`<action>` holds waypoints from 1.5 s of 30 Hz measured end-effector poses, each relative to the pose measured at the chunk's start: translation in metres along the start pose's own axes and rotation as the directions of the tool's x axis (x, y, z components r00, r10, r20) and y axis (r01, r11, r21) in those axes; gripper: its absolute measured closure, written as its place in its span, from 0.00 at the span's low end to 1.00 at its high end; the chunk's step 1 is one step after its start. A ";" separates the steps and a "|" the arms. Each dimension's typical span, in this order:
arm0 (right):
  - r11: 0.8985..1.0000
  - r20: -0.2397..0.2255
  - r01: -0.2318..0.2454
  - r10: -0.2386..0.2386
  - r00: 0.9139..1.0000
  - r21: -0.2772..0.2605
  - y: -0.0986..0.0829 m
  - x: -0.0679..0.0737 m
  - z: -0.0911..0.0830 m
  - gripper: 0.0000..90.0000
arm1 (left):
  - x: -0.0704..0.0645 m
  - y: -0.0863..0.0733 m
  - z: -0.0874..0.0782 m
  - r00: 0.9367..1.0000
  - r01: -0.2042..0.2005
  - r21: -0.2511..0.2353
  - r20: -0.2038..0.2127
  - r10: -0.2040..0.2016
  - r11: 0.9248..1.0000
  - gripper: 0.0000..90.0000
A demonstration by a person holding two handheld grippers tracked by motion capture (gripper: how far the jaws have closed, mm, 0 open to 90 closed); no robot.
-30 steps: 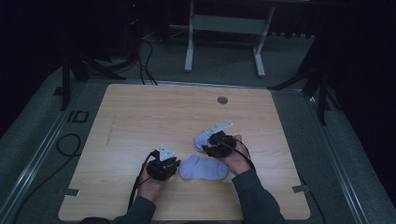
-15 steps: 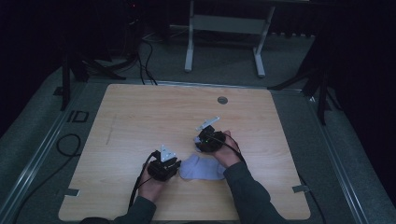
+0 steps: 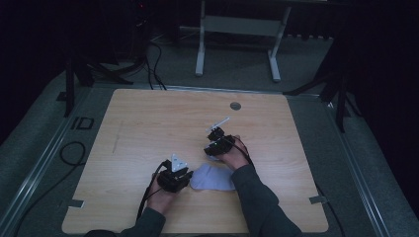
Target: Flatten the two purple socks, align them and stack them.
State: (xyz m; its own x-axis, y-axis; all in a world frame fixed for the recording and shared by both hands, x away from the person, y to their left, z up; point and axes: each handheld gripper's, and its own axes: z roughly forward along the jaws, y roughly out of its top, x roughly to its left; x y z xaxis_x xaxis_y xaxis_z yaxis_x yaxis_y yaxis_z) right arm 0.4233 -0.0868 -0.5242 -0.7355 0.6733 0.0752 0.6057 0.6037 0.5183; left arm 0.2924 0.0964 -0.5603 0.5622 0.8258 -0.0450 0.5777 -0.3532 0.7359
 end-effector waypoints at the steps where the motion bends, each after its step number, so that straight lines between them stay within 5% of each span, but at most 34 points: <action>1: 1.000 -0.006 -0.009 0.009 1.000 0.005 0.000 -0.001 0.002 0.74 | 0.000 0.000 0.000 1.000 0.005 -0.002 0.000 -0.005 1.000 0.81; 10: 0.998 -0.032 -0.060 0.061 0.998 0.037 -0.001 -0.006 0.011 0.79 | -0.001 0.000 0.001 1.000 -0.002 0.009 0.006 0.001 1.000 0.80; 20: 0.997 -0.033 -0.070 0.071 0.997 0.023 -0.001 -0.007 0.007 0.99 | -0.001 0.000 0.001 1.000 -0.003 0.013 0.010 0.003 1.000 0.80; 33: 0.995 -0.025 -0.063 0.061 0.998 -0.077 -0.002 -0.004 -0.024 1.00 | 0.001 0.001 0.000 1.000 -0.001 0.014 0.009 0.001 1.000 0.80; 45: 0.985 0.002 -0.078 0.080 0.997 -0.156 -0.019 -0.017 -0.059 1.00 | 0.001 0.000 -0.001 1.000 0.008 0.008 0.002 -0.008 1.000 0.81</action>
State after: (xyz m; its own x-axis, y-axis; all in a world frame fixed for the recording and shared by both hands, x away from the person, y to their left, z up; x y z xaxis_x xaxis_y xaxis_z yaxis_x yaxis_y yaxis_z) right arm 0.4064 -0.1350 -0.4849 -0.6843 0.7201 0.1146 0.6066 0.4750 0.6375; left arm 0.2929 0.0975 -0.5595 0.5587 0.8277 -0.0527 0.5871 -0.3498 0.7300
